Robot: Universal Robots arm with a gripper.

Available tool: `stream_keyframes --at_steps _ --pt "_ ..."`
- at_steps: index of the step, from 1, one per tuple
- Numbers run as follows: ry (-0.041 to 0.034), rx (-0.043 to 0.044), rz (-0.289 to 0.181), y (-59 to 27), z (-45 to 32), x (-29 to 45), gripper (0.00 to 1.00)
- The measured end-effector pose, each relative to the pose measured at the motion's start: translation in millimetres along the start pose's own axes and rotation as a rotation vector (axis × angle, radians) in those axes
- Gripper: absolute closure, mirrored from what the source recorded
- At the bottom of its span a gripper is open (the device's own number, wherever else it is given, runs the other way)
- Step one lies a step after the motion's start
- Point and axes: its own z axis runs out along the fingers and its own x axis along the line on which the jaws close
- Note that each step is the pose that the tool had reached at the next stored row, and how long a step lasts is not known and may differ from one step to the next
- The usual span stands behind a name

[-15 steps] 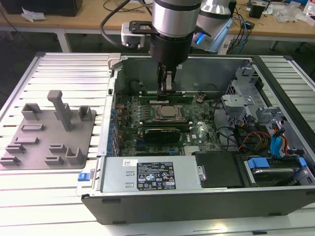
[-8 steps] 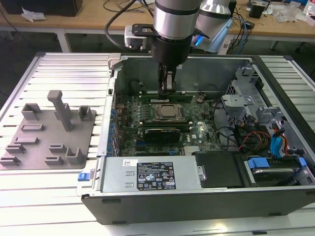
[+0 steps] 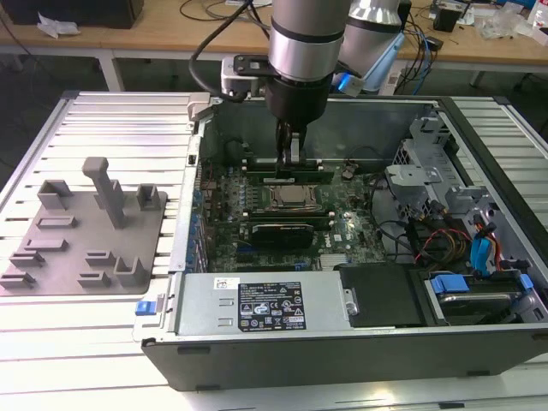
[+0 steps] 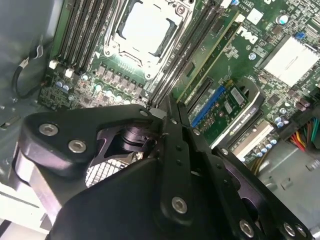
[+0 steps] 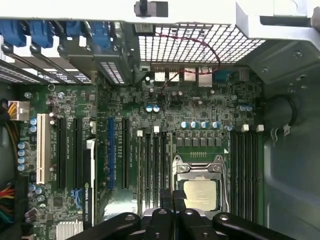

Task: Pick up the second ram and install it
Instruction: 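Pick up the second ram and move it above second insertion slot, then insert the second ram into the second slot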

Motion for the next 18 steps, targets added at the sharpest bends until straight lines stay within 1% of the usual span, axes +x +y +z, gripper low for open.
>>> stream_keyframes --at_steps 2,5,6,8,18 --pt "0.0026 0.0001 0.0 -2.5 4.0 -1.7 0.91" --pt "0.0091 -0.0004 0.0 -4.1 10.1 -1.6 0.91" --pt "0.011 -0.0007 0.001 -4.2 10.9 -1.6 0.91" --pt "0.0174 -0.0017 0.001 -4.6 12.0 -1.5 0.91" --pt "0.0187 -0.0017 0.001 -4.5 12.1 -1.5 0.91"
